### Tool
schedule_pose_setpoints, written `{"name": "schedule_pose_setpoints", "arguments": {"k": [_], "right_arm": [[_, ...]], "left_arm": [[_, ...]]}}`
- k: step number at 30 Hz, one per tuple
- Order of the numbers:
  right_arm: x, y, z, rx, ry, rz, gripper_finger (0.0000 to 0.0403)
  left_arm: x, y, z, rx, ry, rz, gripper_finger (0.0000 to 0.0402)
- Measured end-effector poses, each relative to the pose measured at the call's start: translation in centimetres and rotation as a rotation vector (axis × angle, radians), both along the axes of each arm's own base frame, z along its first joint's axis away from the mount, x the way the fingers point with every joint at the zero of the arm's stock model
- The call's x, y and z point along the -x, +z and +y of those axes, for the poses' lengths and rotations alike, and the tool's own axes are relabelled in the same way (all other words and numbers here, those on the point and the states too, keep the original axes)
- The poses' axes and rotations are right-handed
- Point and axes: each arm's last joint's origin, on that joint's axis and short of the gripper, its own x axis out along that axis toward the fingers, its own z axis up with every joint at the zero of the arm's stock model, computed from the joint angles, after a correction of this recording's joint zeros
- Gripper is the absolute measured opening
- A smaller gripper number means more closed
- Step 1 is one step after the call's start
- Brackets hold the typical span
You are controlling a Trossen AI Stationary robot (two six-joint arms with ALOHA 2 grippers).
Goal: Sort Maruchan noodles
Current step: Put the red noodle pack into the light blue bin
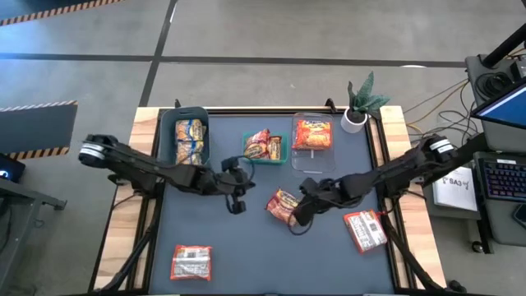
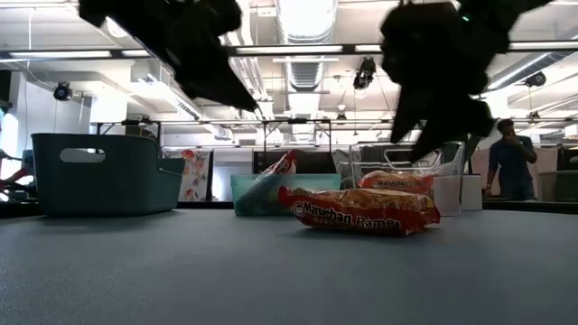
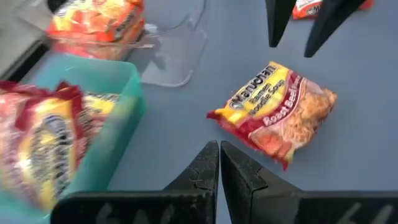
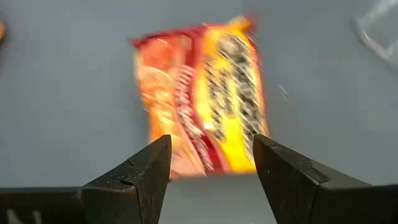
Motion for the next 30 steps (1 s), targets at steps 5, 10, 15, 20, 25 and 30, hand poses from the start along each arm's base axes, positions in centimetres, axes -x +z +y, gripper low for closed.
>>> {"name": "schedule_pose_setpoints", "arguments": {"k": [5, 10, 15, 20, 25, 30], "right_arm": [[2.2, -1.5, 0.4, -0.132, -0.103, -0.008, 0.0226], [2.9, -2.5, 1.2, -0.206, -0.151, -0.023, 0.024], [2.8, -3.1, 1.8, -0.22, -0.183, -0.013, 0.0258], [2.4, -4.2, 2.2, -0.215, -0.214, -0.012, 0.0272], [1.9, -4.9, 2.3, -0.202, -0.238, -0.028, 0.0279], [1.6, -5.1, 2.4, -0.193, -0.249, -0.053, 0.0277]], "left_arm": [[-2.1, -2.5, -0.6, 0.023, -0.029, -0.018, 0.0], [-4.0, -4.7, -1.9, 0.039, -0.1, -0.08, 0.0], [-5.0, -6.8, -2.1, 0.04, -0.1, -0.08, 0.0], [-5.4, -9.0, -2.5, 0.059, -0.096, -0.047, 0.0], [-5.4, -10.0, -2.5, 0.083, -0.074, -0.018, 0.0], [-5.5, -10.5, -2.6, 0.122, -0.072, -0.009, 0.0]]}}
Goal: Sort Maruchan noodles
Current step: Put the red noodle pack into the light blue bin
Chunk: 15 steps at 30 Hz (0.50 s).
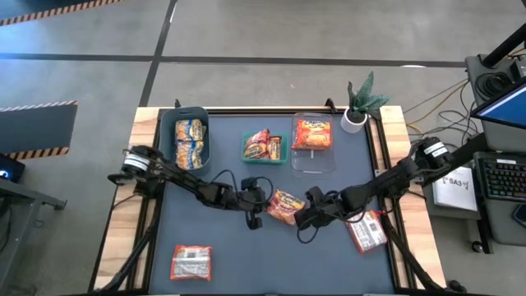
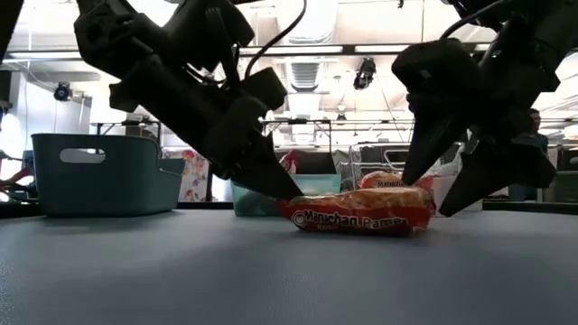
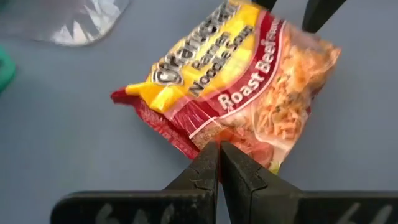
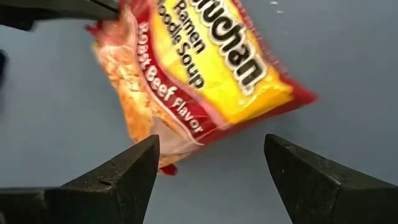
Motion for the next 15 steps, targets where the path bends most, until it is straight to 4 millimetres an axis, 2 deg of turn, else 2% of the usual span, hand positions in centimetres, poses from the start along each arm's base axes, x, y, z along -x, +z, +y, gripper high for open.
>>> {"name": "schedule_pose_setpoints", "arguments": {"k": [8, 15], "right_arm": [[-0.3, -0.9, 0.0, 0.026, -0.029, 0.0, 0.0278], [-0.8, -0.7, -0.1, 0.099, -0.012, -0.057, 0.0278]], "left_arm": [[0.1, -1.3, 0.0, 0.043, 0.04, 0.044, 0.0], [0.0, -2.0, 0.0, 0.039, 0.048, 0.066, 0.0]]}}
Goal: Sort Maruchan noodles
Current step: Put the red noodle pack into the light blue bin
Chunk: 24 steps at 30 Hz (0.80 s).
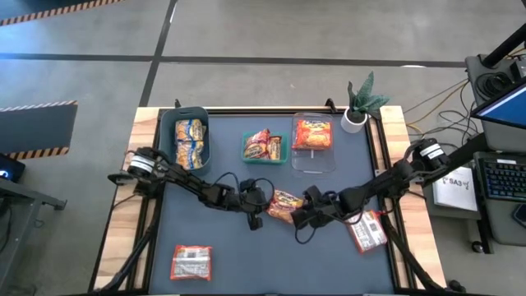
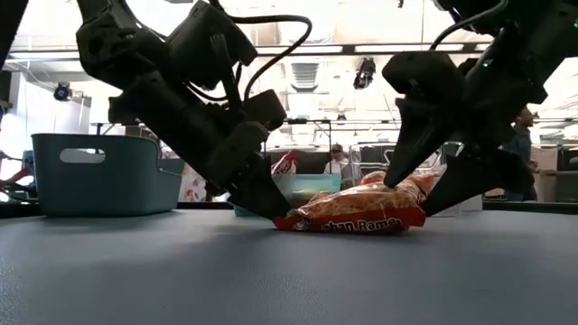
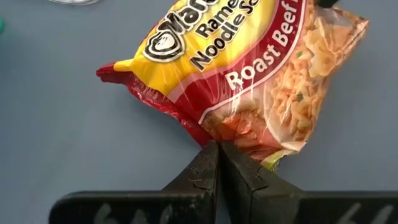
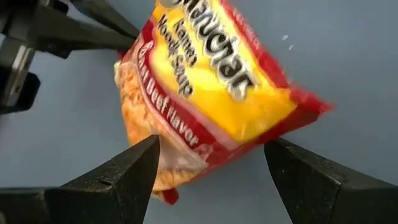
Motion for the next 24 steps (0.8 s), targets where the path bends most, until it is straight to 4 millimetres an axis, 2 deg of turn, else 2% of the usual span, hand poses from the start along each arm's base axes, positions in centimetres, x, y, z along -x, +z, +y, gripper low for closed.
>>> {"name": "schedule_pose_setpoints", "arguments": {"k": [17, 24], "right_arm": [[-2.0, -1.8, -0.5, 0.062, 0.017, -0.083, 0.0255], [-2.0, -1.1, -0.5, 0.096, 0.033, -0.105, 0.0204]], "left_arm": [[0.1, -0.1, 0.0, -0.013, -0.011, 0.013, 0.0], [0.1, 0.1, 0.0, -0.014, -0.018, 0.008, 0.0]]}}
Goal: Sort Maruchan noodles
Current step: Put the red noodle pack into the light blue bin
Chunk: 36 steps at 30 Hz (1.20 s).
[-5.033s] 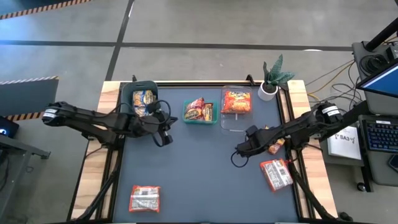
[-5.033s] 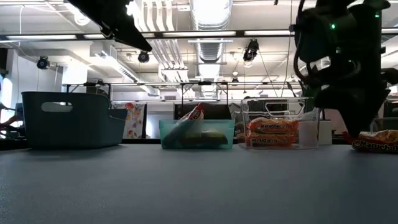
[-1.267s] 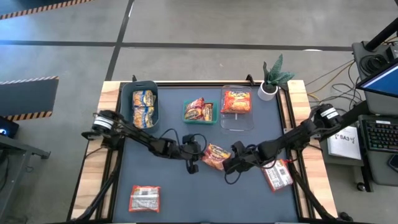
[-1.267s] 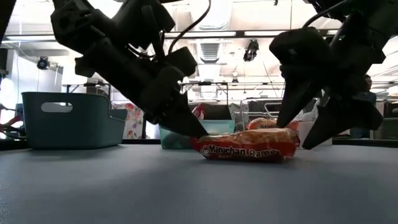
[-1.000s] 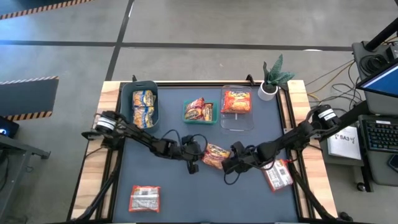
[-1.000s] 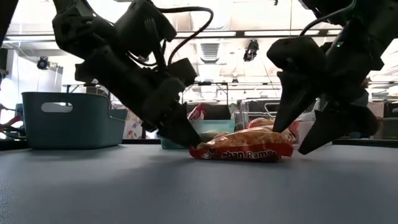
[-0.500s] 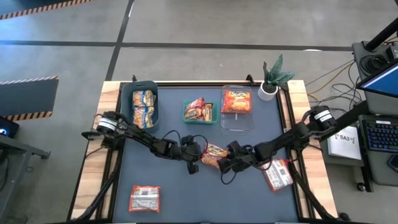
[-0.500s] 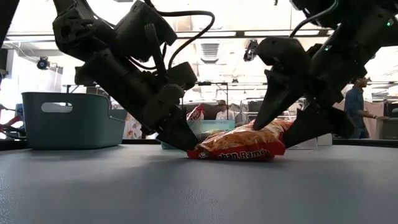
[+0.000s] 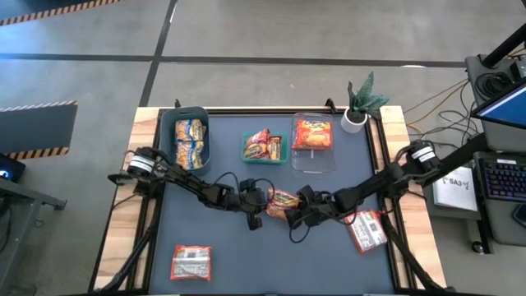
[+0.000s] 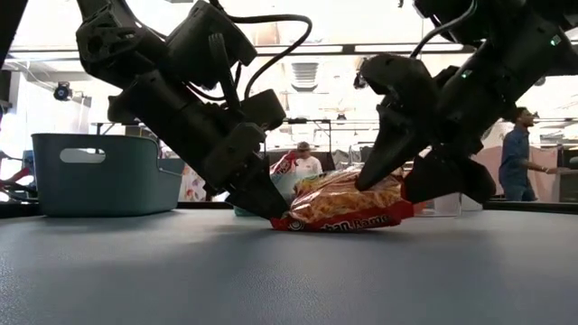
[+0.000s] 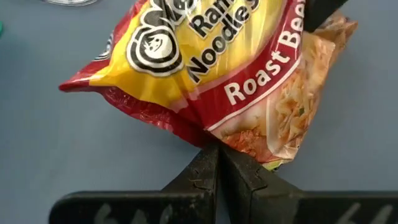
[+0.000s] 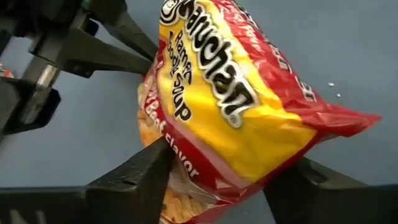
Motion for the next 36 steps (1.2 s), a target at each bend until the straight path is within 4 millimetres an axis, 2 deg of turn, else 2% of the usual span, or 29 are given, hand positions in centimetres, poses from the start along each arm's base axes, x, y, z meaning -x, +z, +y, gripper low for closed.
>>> {"name": "schedule_pose_setpoints", "arguments": {"k": [10, 17, 22, 28, 32, 36], "right_arm": [[0.0, 1.1, 0.0, 0.039, 0.047, -0.025, 0.0136], [0.1, 1.1, -0.1, 0.068, 0.07, -0.017, 0.013], [0.3, 1.9, -0.2, 0.096, 0.097, -0.026, 0.0127], [1.4, 3.5, -0.6, 0.127, 0.086, -0.01, 0.0126], [2.2, 5.2, -1.1, 0.174, 0.062, -0.03, 0.0126], [3.1, 7.1, -1.6, 0.23, 0.051, -0.069, 0.0126]], "left_arm": [[0.2, 1.0, 0.1, -0.015, -0.011, -0.005, 0.0], [0.7, 2.3, 0.4, -0.034, -0.014, 0.017, 0.0], [1.4, 4.7, 0.8, -0.122, 0.0, 0.001, 0.0], [2.9, 9.1, 2.3, -0.241, 0.015, -0.046, 0.0], [2.9, 12.0, 4.4, -0.315, 0.032, -0.171, 0.0], [2.3, 13.4, 7.3, -0.377, 0.104, -0.274, 0.0]]}}
